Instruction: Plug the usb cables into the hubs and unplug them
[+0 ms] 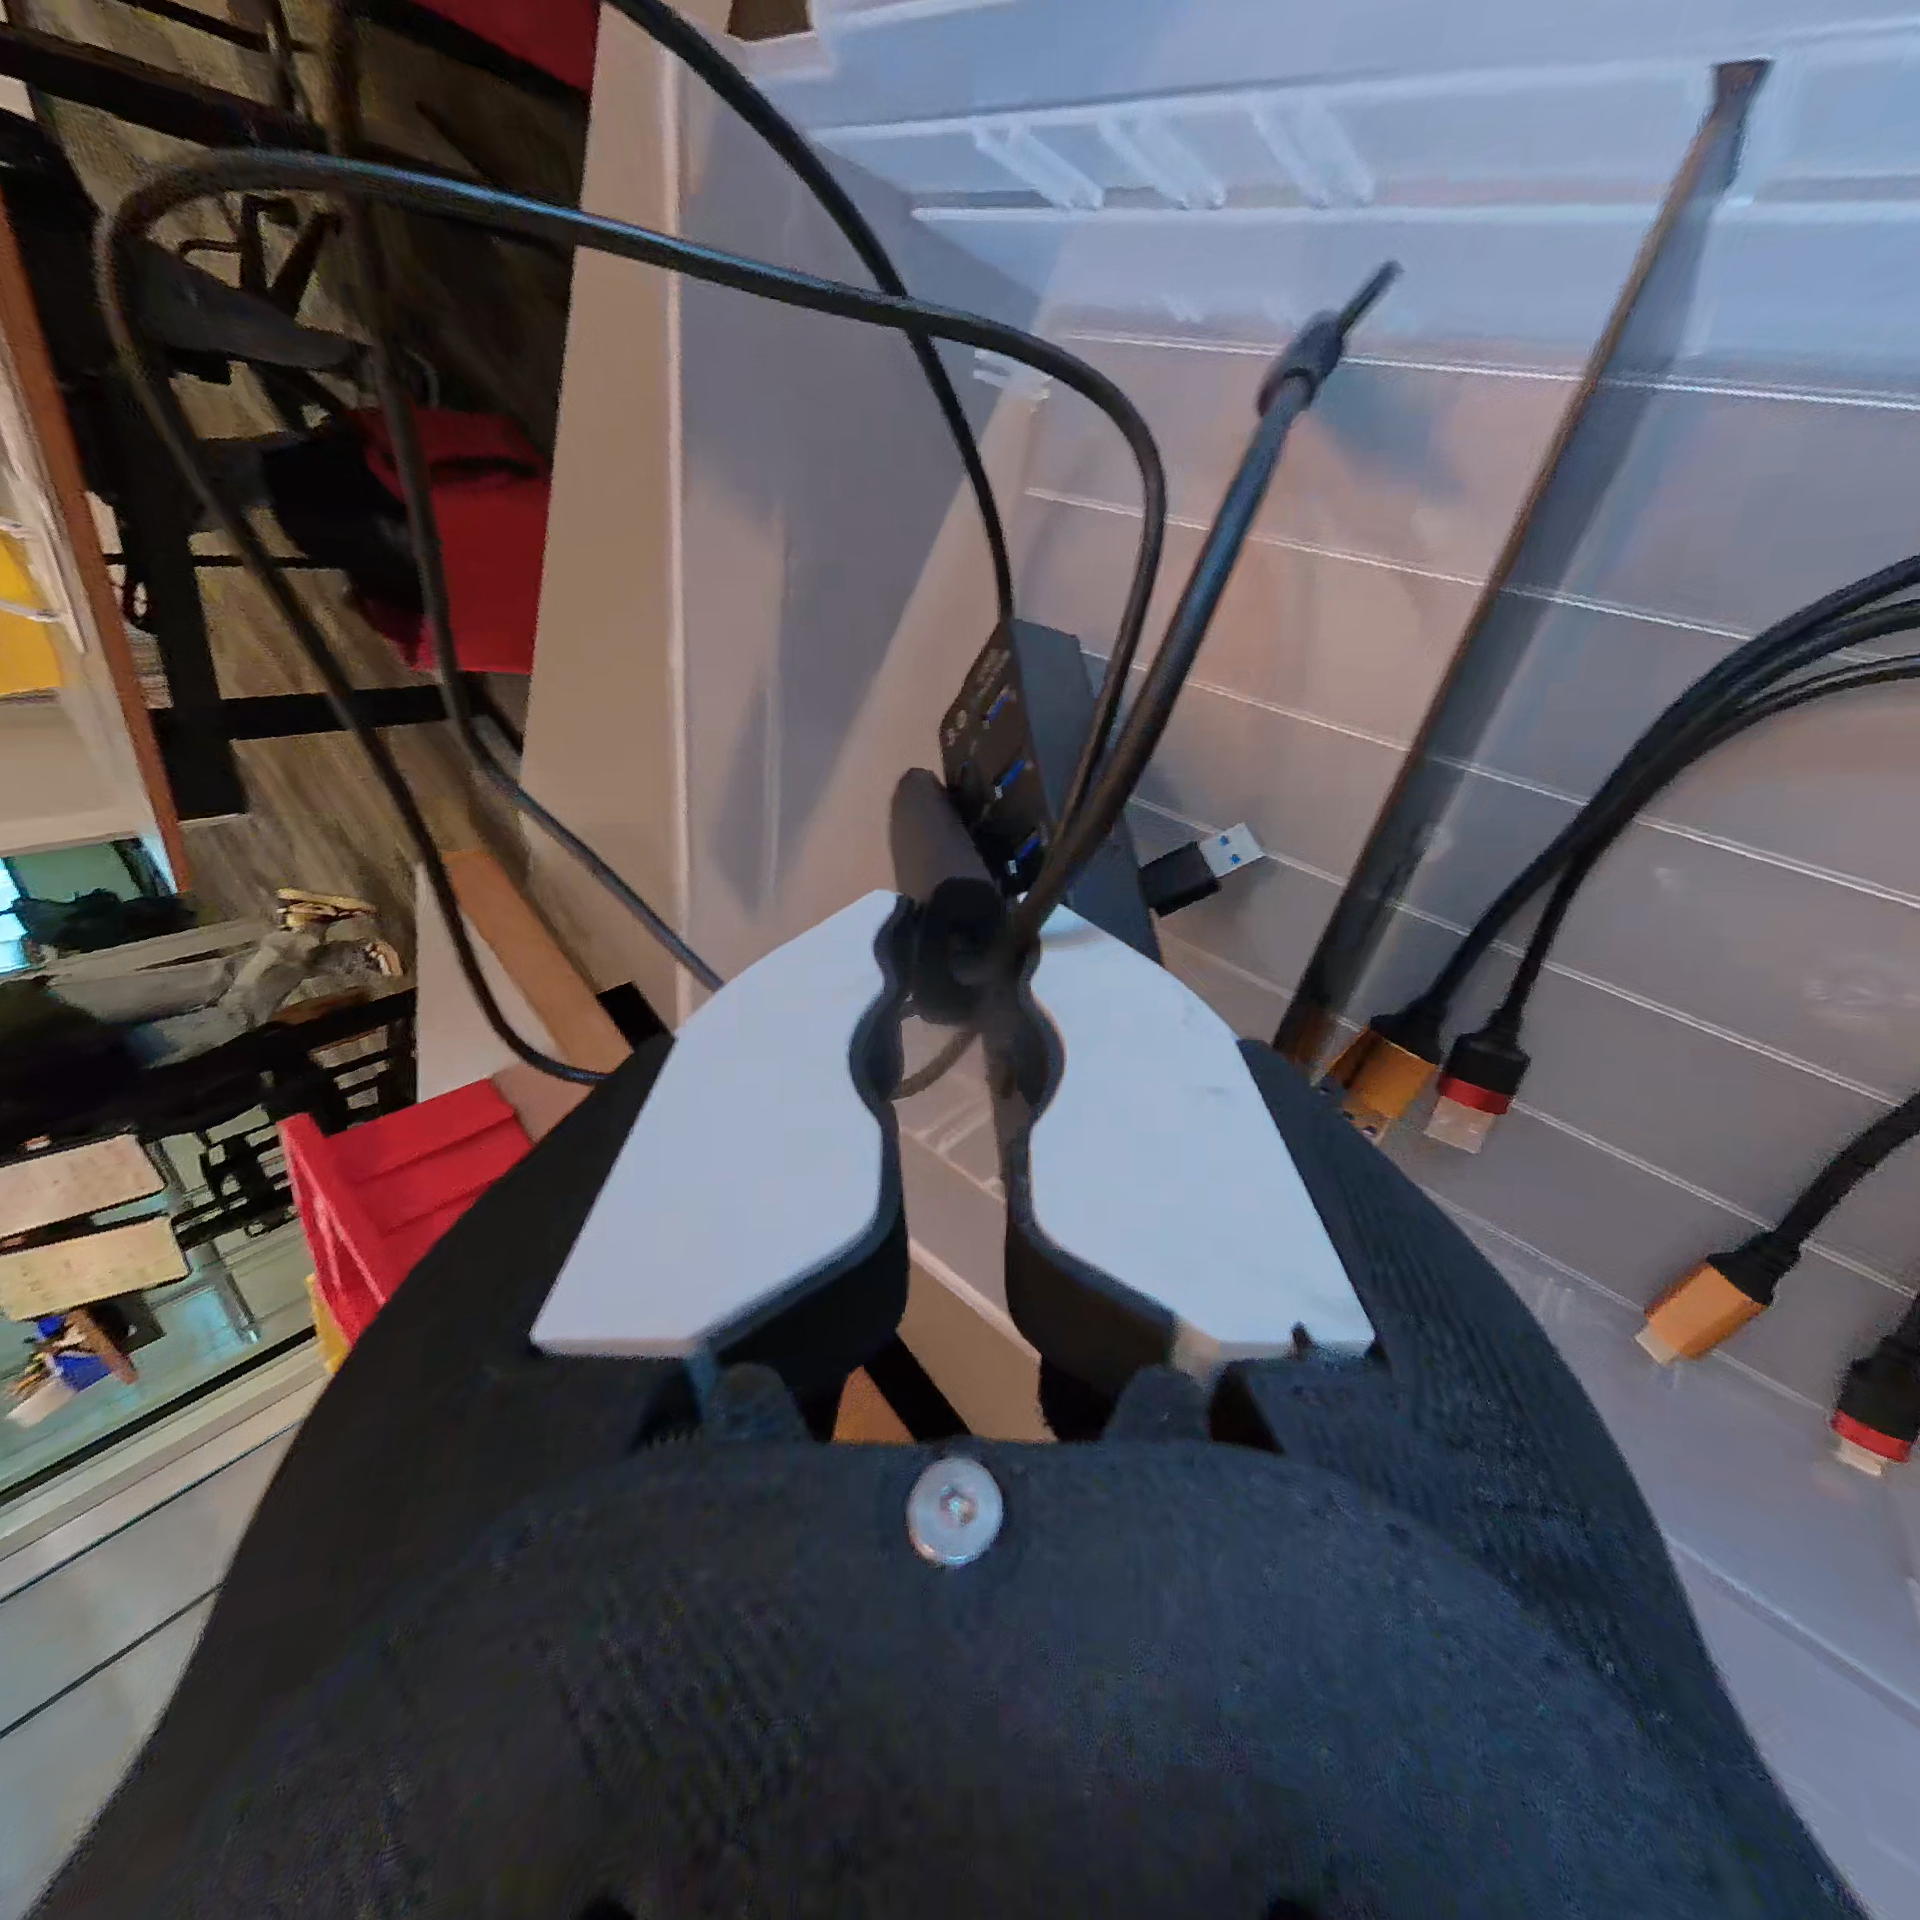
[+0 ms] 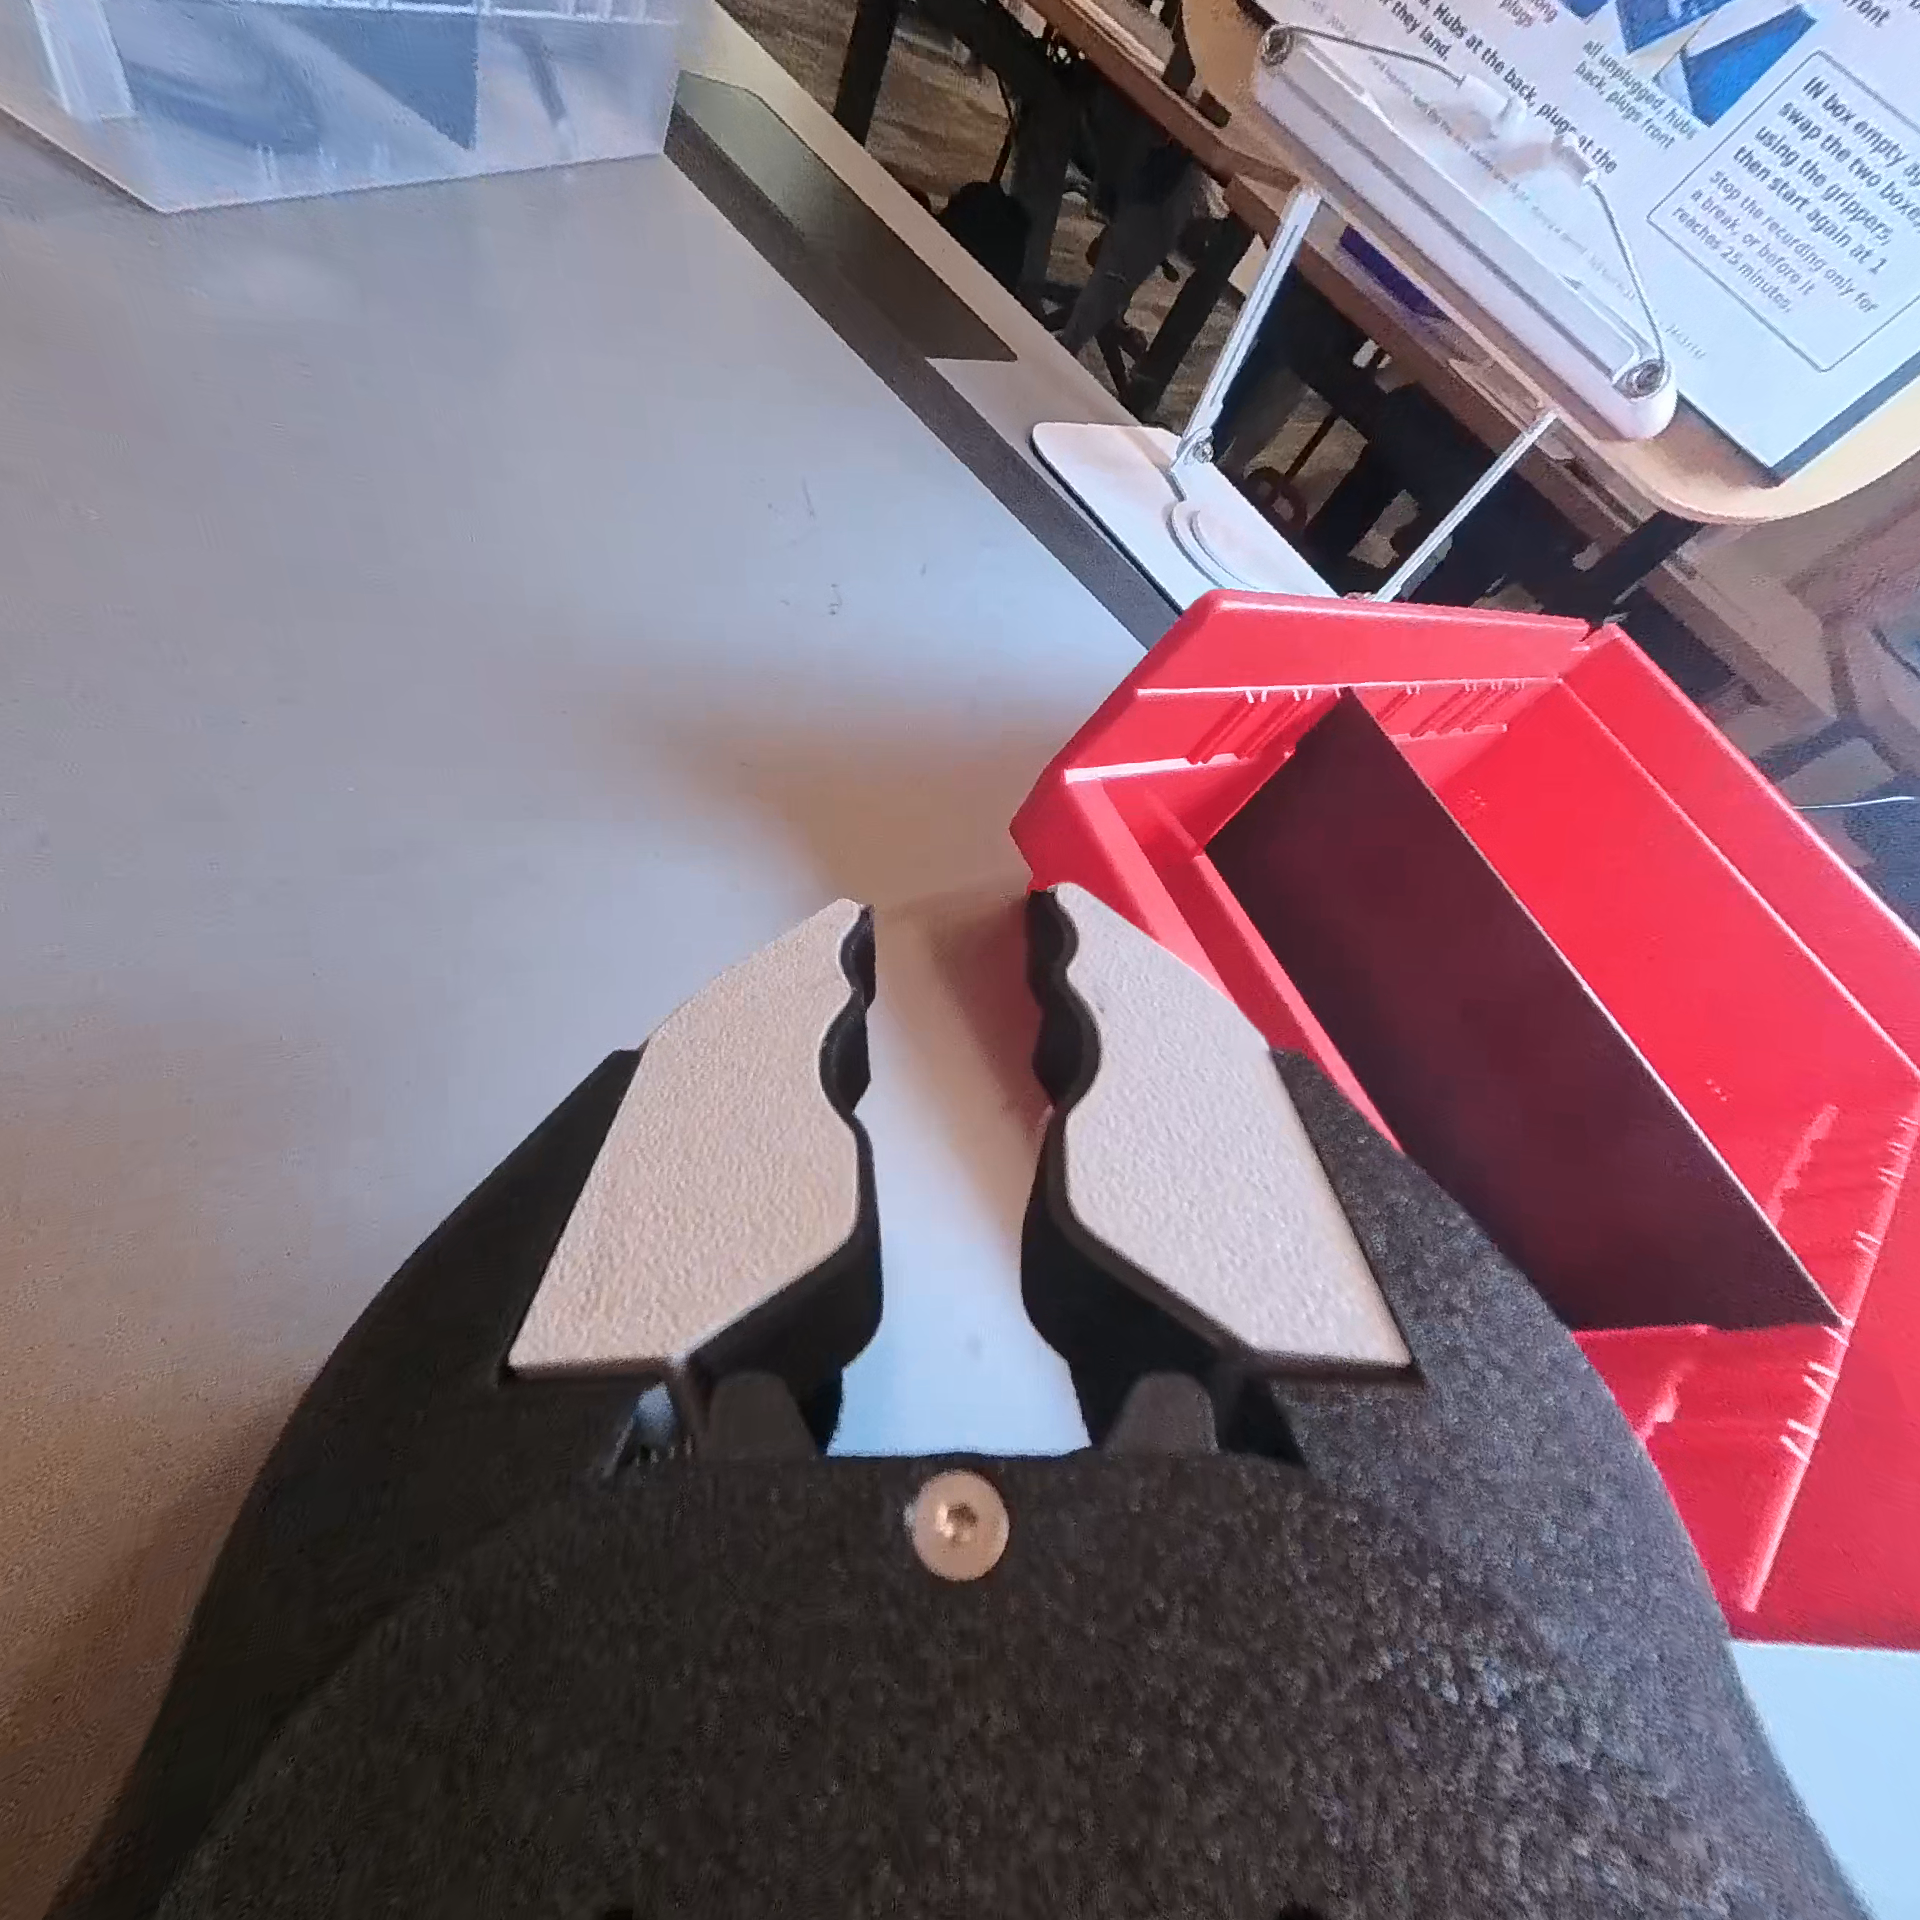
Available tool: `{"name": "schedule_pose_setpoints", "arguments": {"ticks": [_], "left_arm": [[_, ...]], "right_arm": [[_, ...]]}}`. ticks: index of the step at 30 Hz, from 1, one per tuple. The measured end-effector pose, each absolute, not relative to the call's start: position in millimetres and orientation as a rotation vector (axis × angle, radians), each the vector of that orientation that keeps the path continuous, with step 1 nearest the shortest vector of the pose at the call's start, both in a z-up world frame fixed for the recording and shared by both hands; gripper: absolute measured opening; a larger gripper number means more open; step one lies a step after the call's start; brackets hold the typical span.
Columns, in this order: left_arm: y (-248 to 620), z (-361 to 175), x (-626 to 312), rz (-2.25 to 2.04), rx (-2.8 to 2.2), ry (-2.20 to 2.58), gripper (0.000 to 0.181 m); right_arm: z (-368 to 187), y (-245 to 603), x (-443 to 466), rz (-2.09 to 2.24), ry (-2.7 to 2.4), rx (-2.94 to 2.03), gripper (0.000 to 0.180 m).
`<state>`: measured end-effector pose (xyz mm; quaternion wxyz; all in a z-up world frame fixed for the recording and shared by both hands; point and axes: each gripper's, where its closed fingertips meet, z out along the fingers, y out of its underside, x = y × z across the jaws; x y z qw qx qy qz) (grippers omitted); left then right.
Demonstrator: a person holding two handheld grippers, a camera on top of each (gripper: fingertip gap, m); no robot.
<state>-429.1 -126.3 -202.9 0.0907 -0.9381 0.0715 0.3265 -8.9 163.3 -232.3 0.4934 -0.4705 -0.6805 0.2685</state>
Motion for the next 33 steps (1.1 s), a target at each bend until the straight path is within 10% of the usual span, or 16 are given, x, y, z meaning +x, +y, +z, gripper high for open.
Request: {"name": "schedule_pose_setpoints", "arguments": {"ticks": [16, 21, 28, 33], "left_arm": [[-59, -46, -304, 0.535, -2.302, 0.115, 0.015], [-13, -80, -199, 0.279, -2.287, 0.313, 0.015], [25, -151, -82, 0.189, -2.314, 0.698, 0.015], [27, -163, -44, 0.160, -2.280, 0.808, 0.015]], "right_arm": [[-172, 119, -17, 0.913, -1.534, -1.021, 0.026], [-135, 72, -21, 0.846, -1.657, -0.822, 0.018], [-138, 51, -39, 0.731, -1.952, -0.783, 0.056], [-185, 34, -54, 0.762, -2.066, -0.718, 0.038]]}}
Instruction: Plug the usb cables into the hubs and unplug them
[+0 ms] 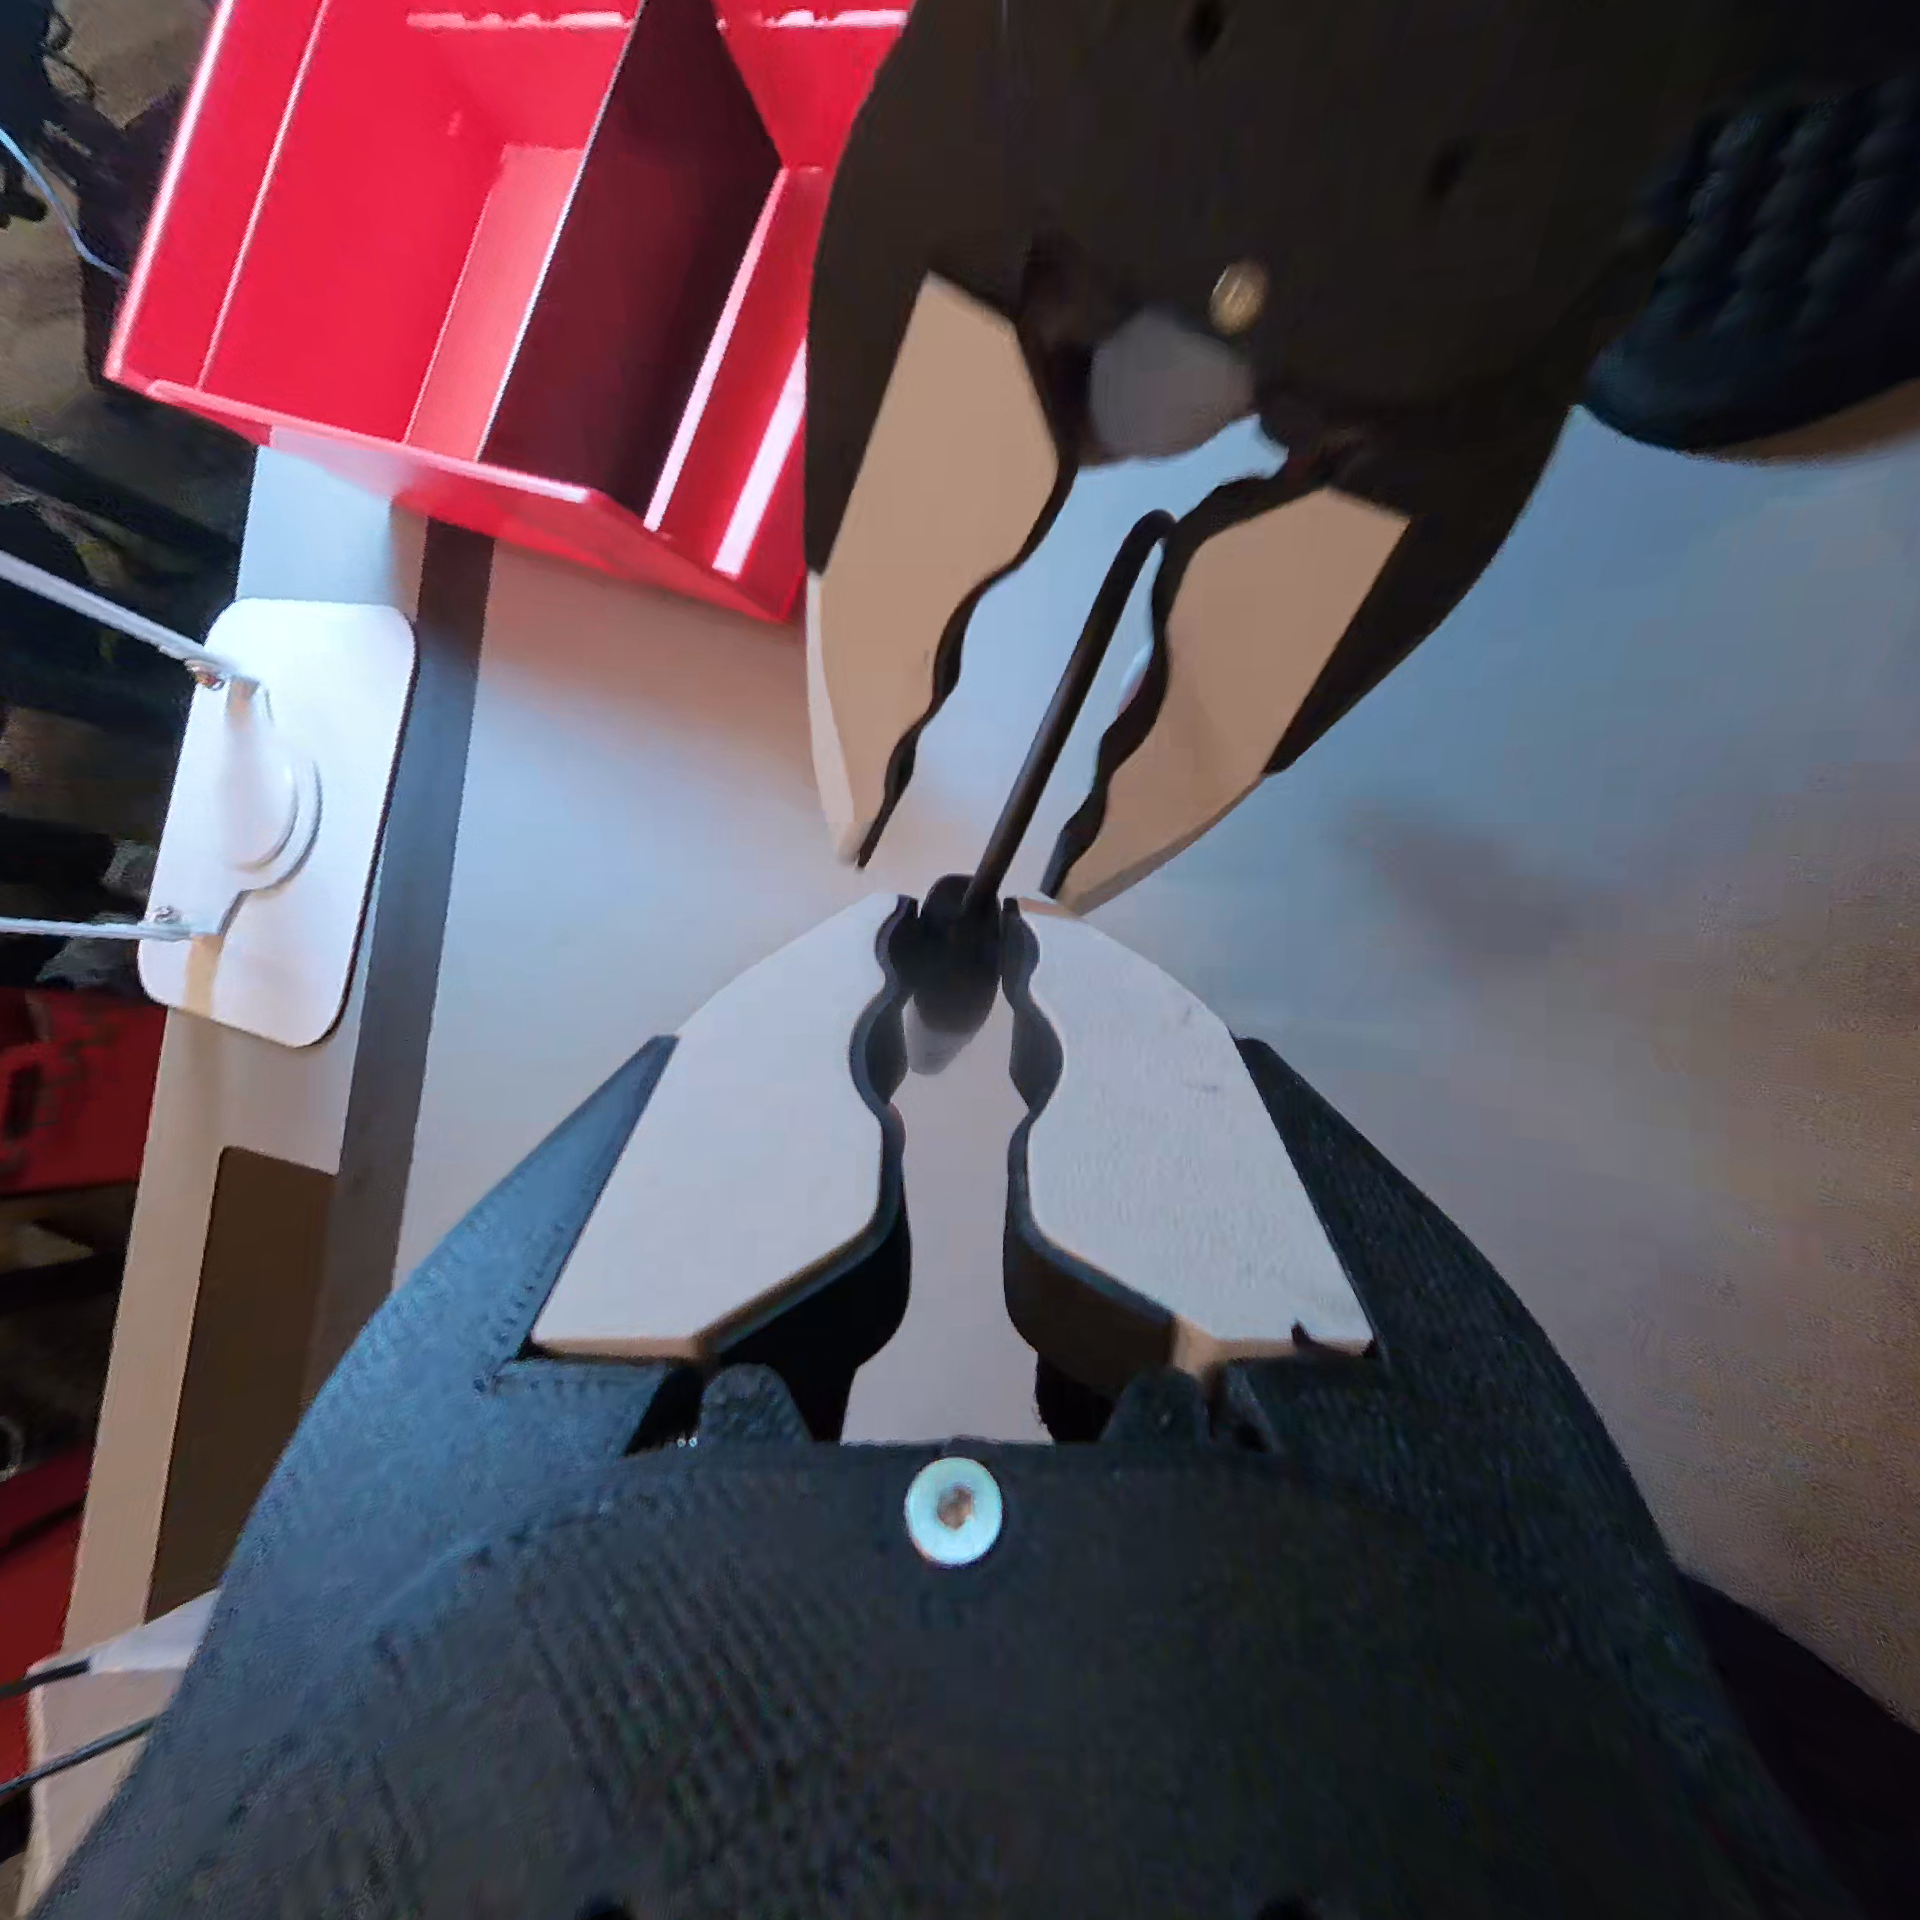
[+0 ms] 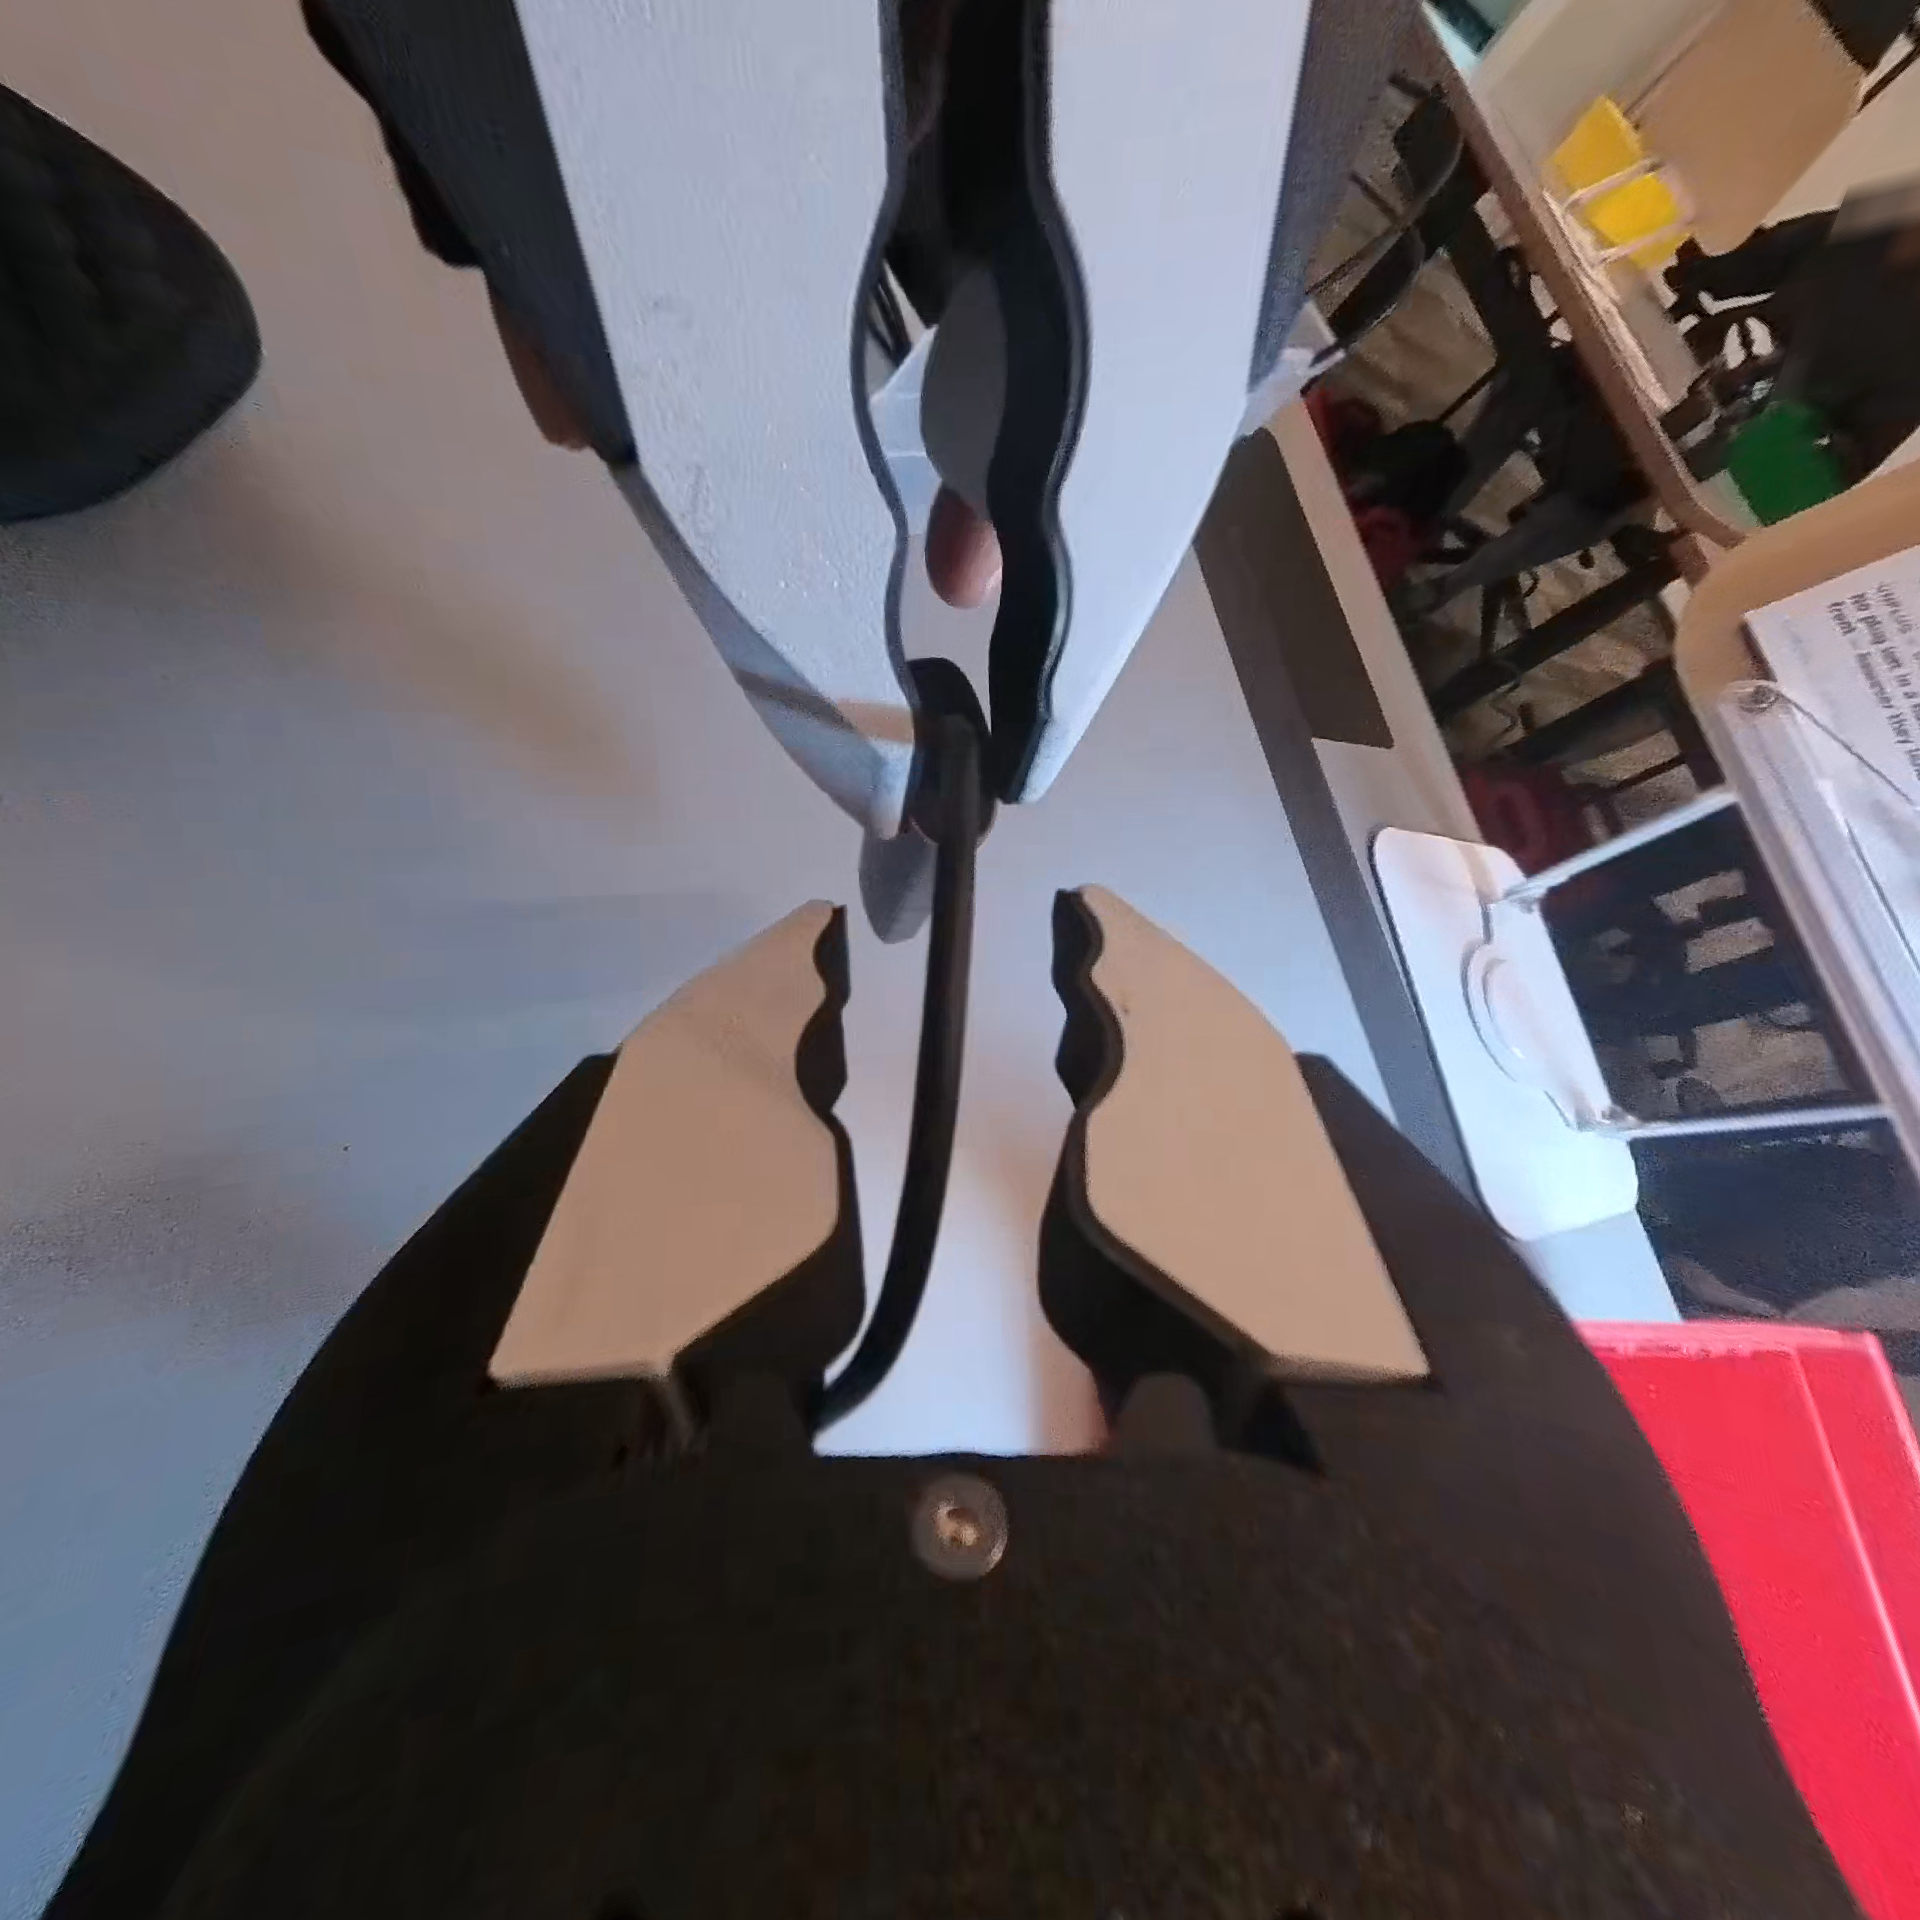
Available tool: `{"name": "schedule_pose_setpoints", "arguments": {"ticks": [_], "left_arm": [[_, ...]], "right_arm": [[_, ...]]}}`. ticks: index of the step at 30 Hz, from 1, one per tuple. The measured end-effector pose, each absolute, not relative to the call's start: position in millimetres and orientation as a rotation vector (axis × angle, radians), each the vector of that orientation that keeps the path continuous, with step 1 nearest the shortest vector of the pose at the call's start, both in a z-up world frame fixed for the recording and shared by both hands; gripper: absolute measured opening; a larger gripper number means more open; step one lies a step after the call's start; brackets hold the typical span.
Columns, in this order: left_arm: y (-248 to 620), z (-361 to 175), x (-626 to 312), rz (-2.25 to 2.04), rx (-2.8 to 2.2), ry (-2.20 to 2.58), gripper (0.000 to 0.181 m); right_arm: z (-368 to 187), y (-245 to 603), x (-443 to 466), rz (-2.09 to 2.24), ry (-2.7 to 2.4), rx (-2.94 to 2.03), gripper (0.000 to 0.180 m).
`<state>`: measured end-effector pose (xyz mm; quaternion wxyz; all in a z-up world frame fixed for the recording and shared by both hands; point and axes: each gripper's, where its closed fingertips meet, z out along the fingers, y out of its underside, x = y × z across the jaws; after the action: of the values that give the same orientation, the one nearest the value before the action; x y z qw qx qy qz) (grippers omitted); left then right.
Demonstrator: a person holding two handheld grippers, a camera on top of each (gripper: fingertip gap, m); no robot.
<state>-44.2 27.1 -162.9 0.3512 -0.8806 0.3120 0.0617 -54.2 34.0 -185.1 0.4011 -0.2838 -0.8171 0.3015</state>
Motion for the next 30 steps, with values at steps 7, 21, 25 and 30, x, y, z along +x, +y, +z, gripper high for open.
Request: {"name": "schedule_pose_setpoints", "arguments": {"ticks": [7, 21, 25, 30], "left_arm": [[22, -165, -25, 0.082, -2.198, 0.842, 0.015], [14, -192, -31, -0.049, -1.901, 0.711, 0.018], [13, -197, -23, -0.204, -1.874, 0.686, 0.018], [11, -213, -24, -0.186, -1.952, 0.724, 0.017]], "right_arm": [[-195, 11, -54, 0.907, -2.109, -0.642, 0.017], [-136, 11, -16, 1.561, -1.863, -0.562, 0.017], [-147, 9, -16, 1.477, -1.903, -0.563, 0.020], [-180, 2, -24, 1.323, -2.033, -0.575, 0.027]]}}
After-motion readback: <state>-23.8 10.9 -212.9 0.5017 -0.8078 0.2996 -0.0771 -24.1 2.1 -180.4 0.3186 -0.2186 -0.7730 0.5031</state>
